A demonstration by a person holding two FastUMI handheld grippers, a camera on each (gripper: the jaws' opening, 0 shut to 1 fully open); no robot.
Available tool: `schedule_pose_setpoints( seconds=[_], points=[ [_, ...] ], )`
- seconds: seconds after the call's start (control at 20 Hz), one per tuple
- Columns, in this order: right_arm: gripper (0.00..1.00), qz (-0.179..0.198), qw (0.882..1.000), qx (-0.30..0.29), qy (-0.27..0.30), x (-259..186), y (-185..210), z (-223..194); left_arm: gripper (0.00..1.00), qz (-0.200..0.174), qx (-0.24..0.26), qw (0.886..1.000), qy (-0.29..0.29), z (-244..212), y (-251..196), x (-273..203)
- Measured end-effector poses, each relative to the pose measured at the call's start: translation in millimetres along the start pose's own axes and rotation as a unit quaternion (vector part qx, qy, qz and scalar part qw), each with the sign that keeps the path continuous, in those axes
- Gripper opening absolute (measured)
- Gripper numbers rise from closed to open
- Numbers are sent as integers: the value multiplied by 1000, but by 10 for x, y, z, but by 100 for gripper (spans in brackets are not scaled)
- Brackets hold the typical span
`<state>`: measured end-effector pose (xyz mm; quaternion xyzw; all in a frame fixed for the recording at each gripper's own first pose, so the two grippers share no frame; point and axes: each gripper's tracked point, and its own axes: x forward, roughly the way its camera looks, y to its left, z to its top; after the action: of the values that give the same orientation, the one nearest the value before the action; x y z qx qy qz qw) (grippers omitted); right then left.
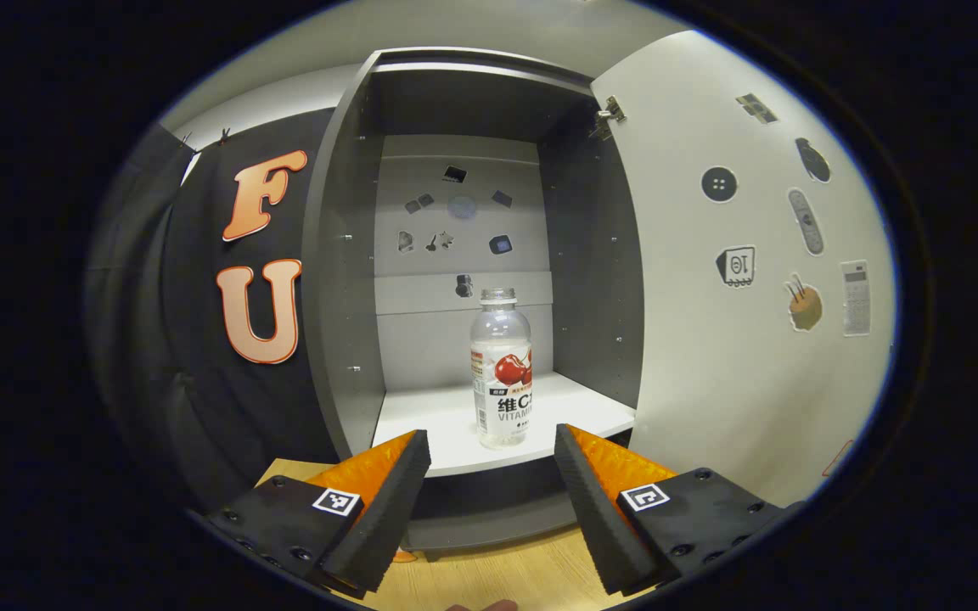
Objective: Open the cabinet door with the right hand, grasp the bottle in the cabinet with the left hand and place it on the coaster, then close the cabinet door with the right hand.
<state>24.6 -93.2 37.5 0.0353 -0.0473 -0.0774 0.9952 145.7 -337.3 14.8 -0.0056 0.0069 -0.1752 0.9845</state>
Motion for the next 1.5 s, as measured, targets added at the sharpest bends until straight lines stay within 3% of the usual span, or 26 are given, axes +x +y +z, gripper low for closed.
schedule_pose_setpoints(
  seconds=[0.2,0.35,0.4,0.5,0.75,1.0,1.05,1.1,1.5],
  points=[
    [83,-5,999,-33,39,79,401,-337,97,-17,-10,1000,-8,51,-22,454],
    [85,3,997,-19,70,166,700,-537,96,-25,-10,1000,-16,78,-26,694],
    [81,5,997,-13,76,208,789,-604,96,-25,-8,999,-20,100,-8,766],
    [86,11,996,-2,85,278,929,-705,96,-34,-8,999,-28,146,-43,904],
    [88,6,995,9,99,469,1057,-804,96,-36,-9,999,-26,140,-67,1249],
    [88,-20,993,19,113,479,946,-937,96,-45,-7,999,-4,1,-170,1486],
    [88,-24,993,24,115,467,919,-951,96,-44,-1,999,2,-12,-163,1464],
    [88,-27,993,30,115,450,898,-960,84,-40,0,999,-2,19,-137,1460],
    [88,-31,991,49,120,182,720,-1076,83,-41,15,997,-59,290,-90,728]
  ],
)
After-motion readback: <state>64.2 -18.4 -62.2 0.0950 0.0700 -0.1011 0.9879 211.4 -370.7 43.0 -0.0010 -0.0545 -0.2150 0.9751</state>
